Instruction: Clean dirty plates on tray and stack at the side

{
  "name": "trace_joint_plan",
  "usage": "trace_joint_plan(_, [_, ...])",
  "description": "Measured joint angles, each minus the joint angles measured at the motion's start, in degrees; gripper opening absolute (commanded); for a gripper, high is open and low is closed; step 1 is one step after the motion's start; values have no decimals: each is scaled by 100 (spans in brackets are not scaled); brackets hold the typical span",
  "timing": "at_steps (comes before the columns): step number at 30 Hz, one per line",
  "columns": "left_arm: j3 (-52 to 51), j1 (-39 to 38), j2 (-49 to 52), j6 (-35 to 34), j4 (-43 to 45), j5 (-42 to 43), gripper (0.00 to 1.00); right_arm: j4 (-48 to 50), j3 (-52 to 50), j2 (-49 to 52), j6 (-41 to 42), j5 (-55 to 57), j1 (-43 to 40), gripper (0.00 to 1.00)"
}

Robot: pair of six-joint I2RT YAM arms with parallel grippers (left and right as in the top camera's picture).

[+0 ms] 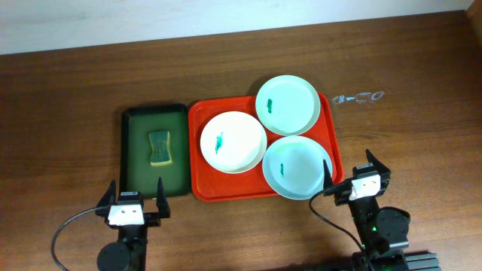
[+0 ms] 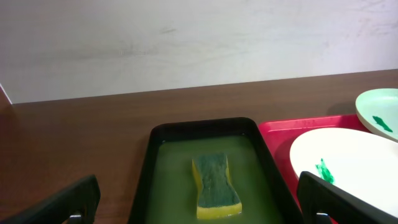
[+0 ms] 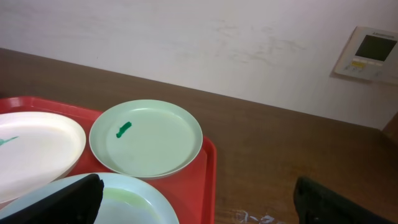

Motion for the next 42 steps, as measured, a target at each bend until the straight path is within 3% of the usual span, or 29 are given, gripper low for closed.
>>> trace_joint_plan(6, [0, -332, 2, 0, 0, 22, 99, 0, 0, 0, 0, 0, 0, 98])
trace_joint_plan(42, [0, -334, 2, 0, 0, 22, 99, 0, 0, 0, 2, 0, 0, 98])
